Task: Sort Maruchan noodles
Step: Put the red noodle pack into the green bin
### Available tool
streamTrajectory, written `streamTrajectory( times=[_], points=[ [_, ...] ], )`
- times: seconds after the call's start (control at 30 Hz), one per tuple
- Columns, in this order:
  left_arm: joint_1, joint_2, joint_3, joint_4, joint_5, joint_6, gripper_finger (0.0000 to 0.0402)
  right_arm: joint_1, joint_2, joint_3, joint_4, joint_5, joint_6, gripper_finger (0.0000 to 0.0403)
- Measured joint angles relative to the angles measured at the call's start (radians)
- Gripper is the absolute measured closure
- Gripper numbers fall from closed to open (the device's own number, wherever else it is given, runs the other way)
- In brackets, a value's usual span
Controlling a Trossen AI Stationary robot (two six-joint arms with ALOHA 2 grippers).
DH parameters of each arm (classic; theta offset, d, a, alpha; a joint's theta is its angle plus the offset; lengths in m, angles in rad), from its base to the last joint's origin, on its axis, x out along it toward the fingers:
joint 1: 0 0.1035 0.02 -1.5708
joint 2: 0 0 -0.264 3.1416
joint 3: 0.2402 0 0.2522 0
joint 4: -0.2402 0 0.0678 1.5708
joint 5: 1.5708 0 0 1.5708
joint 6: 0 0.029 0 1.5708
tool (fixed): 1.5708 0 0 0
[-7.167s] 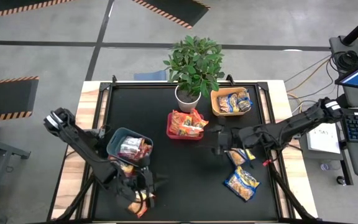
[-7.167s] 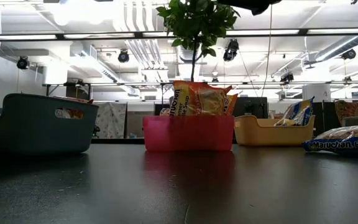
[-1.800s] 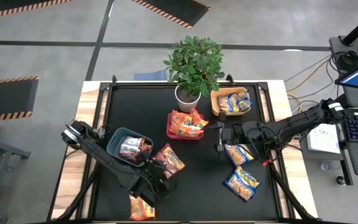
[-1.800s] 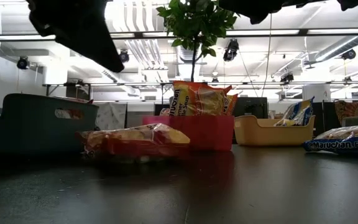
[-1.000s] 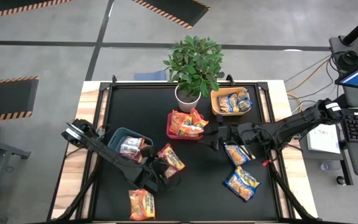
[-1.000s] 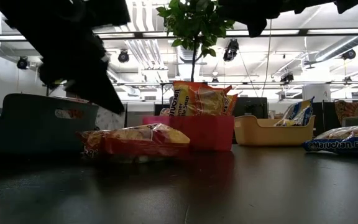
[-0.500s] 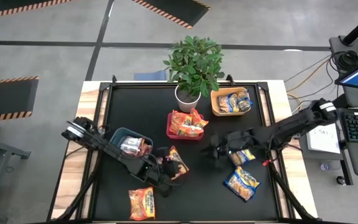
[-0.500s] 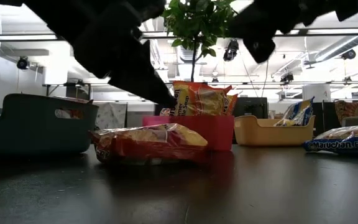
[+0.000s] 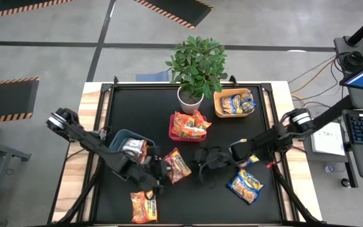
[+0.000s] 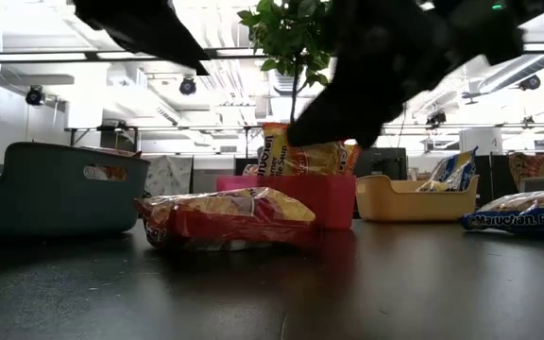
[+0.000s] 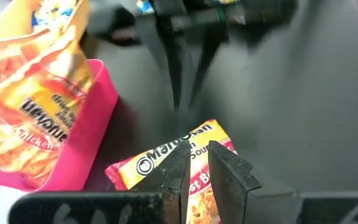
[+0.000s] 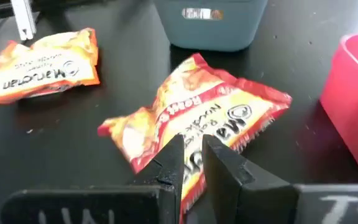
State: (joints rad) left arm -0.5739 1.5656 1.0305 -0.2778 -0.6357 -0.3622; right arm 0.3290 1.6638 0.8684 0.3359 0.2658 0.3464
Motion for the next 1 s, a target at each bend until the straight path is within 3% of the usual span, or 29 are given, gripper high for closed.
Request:
streamTrajectory(
  times=[0.27,0.5,0.7,1.0],
  points=[
    [-0.004,-0.065,-0.052,-0.001,0.000,-0.144,0.0361,-0.002,0.170,0.168,-0.050,-0.004,-0.061,0.0372],
    [-0.003,-0.059,-0.052,0.005,0.009,-0.225,0.0345,-0.002,0.233,0.256,-0.198,0.000,-0.076,0.0377],
    [-0.002,-0.046,-0.052,0.018,0.013,-0.262,0.0299,-0.002,0.227,0.217,-0.169,0.003,-0.104,0.0377],
    [-0.002,-0.045,-0.054,0.017,-0.010,-0.359,0.0225,-0.002,0.225,0.082,0.051,0.004,-0.117,0.0377]
  ],
)
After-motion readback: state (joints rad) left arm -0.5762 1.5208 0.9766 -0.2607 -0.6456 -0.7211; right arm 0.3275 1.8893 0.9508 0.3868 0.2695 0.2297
